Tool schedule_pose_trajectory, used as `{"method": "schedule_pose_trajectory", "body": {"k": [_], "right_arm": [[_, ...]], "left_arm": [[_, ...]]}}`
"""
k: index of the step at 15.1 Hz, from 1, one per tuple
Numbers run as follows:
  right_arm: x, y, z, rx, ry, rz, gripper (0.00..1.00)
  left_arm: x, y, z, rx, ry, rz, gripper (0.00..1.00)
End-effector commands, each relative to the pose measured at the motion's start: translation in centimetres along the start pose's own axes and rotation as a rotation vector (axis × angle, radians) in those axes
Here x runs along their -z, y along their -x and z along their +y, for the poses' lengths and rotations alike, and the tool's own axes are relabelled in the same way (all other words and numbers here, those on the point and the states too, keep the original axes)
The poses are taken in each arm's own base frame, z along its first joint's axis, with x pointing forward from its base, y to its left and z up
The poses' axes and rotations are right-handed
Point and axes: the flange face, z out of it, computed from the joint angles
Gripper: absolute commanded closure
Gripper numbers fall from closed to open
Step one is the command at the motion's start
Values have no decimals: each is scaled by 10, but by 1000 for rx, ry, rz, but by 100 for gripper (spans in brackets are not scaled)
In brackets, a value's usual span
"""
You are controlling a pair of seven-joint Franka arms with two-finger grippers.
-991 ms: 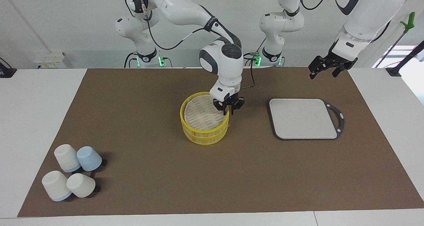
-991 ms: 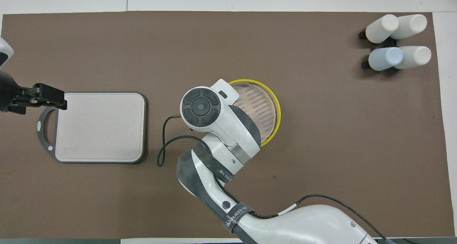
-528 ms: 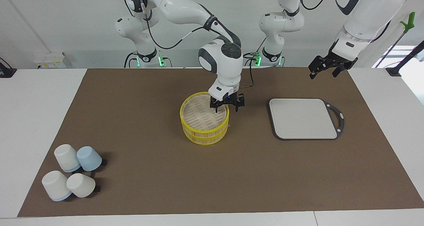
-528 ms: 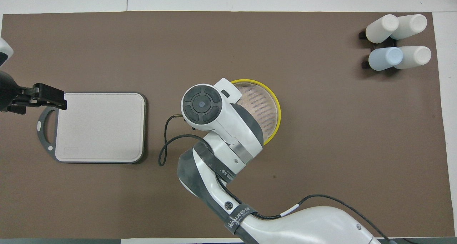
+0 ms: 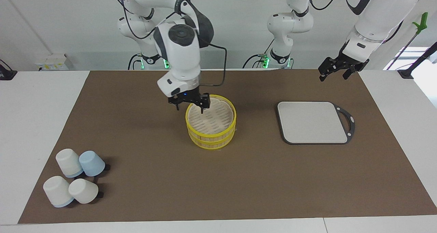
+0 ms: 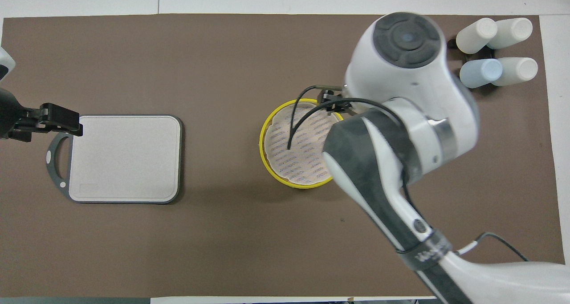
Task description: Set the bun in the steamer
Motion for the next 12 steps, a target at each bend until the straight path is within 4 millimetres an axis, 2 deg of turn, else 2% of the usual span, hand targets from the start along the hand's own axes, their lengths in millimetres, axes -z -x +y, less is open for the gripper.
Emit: {"method": "schedule_pose_trajectory", "body": {"k": [1,3,5,7,10,12], "right_arm": [[22,-8,82,57,-1,-53,0],[33,-12,133,50,-11,-87,0],[35,-1,165,89,-13,-113,0],[34,8,189,74,-20,-112,0],[35,21,197,68,-21,-117,0],[31,24,203,61,-23,-110,0]], "left_arm": [[6,-2,-2,-9,-2,-1,0],[6,-2,-1,-11,-2,-1,0],[6,-2,-1,-11,-2,-1,0],[6,-2,-1,-10,-4,-1,0],[6,-2,-1,-10,-4,-1,0],[6,-2,-1,-10,-4,-1,0]]}}
